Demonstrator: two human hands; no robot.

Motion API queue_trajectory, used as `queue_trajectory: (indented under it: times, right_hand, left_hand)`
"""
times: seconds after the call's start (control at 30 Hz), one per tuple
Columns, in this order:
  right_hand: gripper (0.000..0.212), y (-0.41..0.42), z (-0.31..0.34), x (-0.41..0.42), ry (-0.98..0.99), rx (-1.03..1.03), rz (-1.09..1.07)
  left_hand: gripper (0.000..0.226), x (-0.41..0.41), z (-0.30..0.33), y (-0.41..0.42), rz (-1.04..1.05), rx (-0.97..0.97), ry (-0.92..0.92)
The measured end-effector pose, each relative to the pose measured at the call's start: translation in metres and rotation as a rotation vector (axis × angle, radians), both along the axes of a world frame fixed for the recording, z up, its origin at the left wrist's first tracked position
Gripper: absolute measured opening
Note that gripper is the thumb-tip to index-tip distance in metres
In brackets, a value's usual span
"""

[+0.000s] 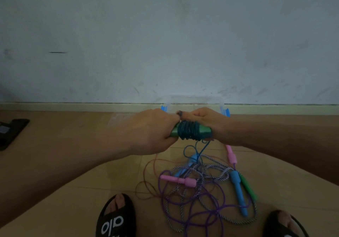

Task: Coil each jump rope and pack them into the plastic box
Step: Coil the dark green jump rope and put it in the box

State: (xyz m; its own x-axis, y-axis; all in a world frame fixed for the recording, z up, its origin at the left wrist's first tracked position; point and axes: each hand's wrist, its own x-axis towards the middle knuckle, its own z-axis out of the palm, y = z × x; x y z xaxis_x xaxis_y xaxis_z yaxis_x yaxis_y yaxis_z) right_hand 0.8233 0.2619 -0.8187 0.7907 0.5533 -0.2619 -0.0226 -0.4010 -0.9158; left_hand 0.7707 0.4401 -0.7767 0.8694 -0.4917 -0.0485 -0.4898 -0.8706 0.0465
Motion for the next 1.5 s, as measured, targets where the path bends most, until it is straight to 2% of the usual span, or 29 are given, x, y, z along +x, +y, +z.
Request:
queue_trajectory:
  times: [0.07,0.13,0.17,0.2,0.27,0.37,0.47,0.57,0.67,0.8,0.9,1.0,1.13,1.23,1.27,1.33,1.37,1.43,1.5]
  right_hand:
    - [0.027,-0.002,-0.007,-0.001,-0.094,-0.033,-0.012]
    - [0.039,-0.002,-0.013,-0.007,-0.159,-0.053,-0.046]
    - [0.037,-0.001,-0.017,-0.011,-0.168,-0.05,-0.073]
    - [0.037,-0.001,-0.024,-0.016,-0.159,-0.05,-0.098]
    - [0.052,0.0,-0.031,-0.029,-0.118,-0.082,-0.134]
    - [0.055,0.005,-0.028,-0.049,-0.141,-0.154,-0.098]
    - [0.046,0.012,-0.013,-0.065,-0.307,-0.334,0.149]
    - [0.045,0.022,0.002,-0.075,-0.469,-0.376,0.357]
    - [0.043,0.027,0.017,-0.06,-0.554,-0.329,0.307]
    - [0.041,0.027,0.031,-0.031,-0.643,-0.311,0.23]
    - [0.044,0.021,0.037,-0.009,-0.613,-0.313,0.176]
    - [0.047,0.008,0.032,0.013,-0.486,-0.335,0.16]
    - [0.05,-0.006,0.009,0.019,-0.305,-0.317,0.116]
    - [0.064,-0.009,-0.014,0.008,-0.166,-0.268,0.084]
    - [0.06,-0.011,-0.019,0.004,-0.142,-0.27,0.099]
    - [0.022,-0.017,-0.026,-0.007,-0.1,-0.315,0.109]
    - [0.017,-0.018,-0.028,-0.014,-0.085,-0.327,0.104]
    - [0.034,-0.016,-0.035,-0.029,-0.051,-0.277,0.055]
    - [0.045,-0.009,-0.039,-0.041,-0.051,-0.19,-0.066]
  left_hand:
    - [0.015,-0.002,-0.002,-0.004,0.061,-0.063,0.008]
    - [0.011,-0.001,-0.006,-0.008,0.105,-0.101,0.016]
    - [0.01,0.001,-0.008,-0.008,0.133,-0.106,0.027]
    - [0.012,0.003,-0.009,-0.008,0.174,-0.118,0.038]
    - [0.017,0.01,-0.013,-0.002,0.264,-0.123,0.037]
    - [0.015,0.014,-0.031,0.009,0.277,-0.008,0.049]
    - [0.022,0.011,-0.05,0.016,0.284,0.098,0.113]
    - [0.017,0.01,-0.057,0.021,0.289,0.206,0.145]
    - [0.015,0.006,-0.061,0.024,0.272,0.238,0.168]
    - [0.022,0.001,-0.058,0.019,0.208,0.261,0.096]
    - [0.021,-0.006,-0.046,0.004,0.155,0.279,0.064]
    - [0.02,-0.007,-0.034,-0.008,0.063,0.277,-0.011]
    - [0.013,-0.007,-0.019,-0.01,0.061,0.192,-0.039]
    - [0.012,-0.009,-0.018,-0.008,0.028,0.067,-0.021]
    - [0.012,-0.01,-0.019,-0.008,0.021,0.02,-0.015]
    - [0.015,-0.012,-0.022,-0.01,0.025,-0.063,0.003]
    - [0.015,-0.013,-0.024,-0.011,0.033,-0.101,0.016]
    - [0.006,-0.012,-0.026,-0.013,0.071,-0.161,0.057]
    - [0.017,-0.008,-0.03,-0.014,0.143,-0.213,0.117]
